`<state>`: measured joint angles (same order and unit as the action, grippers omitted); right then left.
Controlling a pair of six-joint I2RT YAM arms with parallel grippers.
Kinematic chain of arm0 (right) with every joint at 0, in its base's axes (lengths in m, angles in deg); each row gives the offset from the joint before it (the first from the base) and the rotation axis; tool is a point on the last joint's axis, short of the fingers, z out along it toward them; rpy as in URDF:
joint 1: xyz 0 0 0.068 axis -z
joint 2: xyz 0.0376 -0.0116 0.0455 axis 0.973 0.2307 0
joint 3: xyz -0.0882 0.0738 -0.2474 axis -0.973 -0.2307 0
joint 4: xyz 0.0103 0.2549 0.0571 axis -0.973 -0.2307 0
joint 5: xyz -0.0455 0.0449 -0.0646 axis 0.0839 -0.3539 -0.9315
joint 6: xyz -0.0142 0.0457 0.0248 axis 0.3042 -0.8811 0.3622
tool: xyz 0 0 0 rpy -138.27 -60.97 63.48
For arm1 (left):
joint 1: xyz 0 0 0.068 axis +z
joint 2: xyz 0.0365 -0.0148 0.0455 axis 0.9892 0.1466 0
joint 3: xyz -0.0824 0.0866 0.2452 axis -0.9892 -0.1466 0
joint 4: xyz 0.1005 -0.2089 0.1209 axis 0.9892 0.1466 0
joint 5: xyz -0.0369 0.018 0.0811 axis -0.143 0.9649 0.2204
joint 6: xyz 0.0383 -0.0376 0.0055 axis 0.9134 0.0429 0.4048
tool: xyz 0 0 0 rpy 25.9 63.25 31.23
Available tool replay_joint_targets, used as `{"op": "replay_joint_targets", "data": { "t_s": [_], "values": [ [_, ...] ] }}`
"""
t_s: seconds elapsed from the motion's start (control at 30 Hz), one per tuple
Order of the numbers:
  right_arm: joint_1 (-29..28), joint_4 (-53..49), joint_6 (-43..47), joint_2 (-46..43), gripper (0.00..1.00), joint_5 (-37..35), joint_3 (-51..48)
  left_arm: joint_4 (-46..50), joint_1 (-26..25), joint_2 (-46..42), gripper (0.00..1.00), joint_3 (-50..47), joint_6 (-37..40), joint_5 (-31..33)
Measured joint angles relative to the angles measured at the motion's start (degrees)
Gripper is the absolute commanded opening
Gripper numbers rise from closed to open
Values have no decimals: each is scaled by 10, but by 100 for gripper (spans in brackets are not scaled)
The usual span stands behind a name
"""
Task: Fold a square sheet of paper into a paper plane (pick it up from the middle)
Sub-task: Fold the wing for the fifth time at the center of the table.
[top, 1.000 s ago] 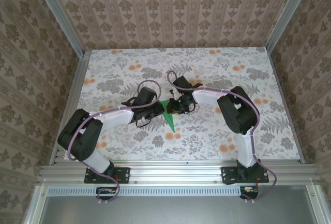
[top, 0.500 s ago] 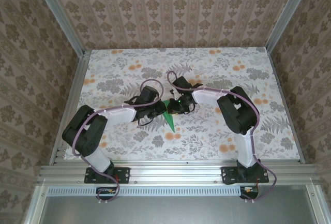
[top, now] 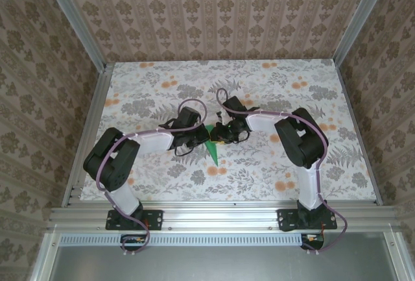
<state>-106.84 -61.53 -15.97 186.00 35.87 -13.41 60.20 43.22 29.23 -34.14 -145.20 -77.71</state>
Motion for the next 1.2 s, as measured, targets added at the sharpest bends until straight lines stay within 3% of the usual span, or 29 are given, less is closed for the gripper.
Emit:
{"op": "replay_joint_targets", "data": {
  "t_s": [0.23, 0.67, 1.2],
  "values": [
    [20, 63, -35, -4, 30, 59, -33, -1, 2, 0, 8, 8, 2, -4],
    [29, 82, -31, -3, 15, 70, -49, -4, 2, 36, 6, 10, 6, 0],
    [29, 69, -24, -3, 17, 65, -42, 4, 1, -82, 10, -52, 10, 26]
  ]
}}
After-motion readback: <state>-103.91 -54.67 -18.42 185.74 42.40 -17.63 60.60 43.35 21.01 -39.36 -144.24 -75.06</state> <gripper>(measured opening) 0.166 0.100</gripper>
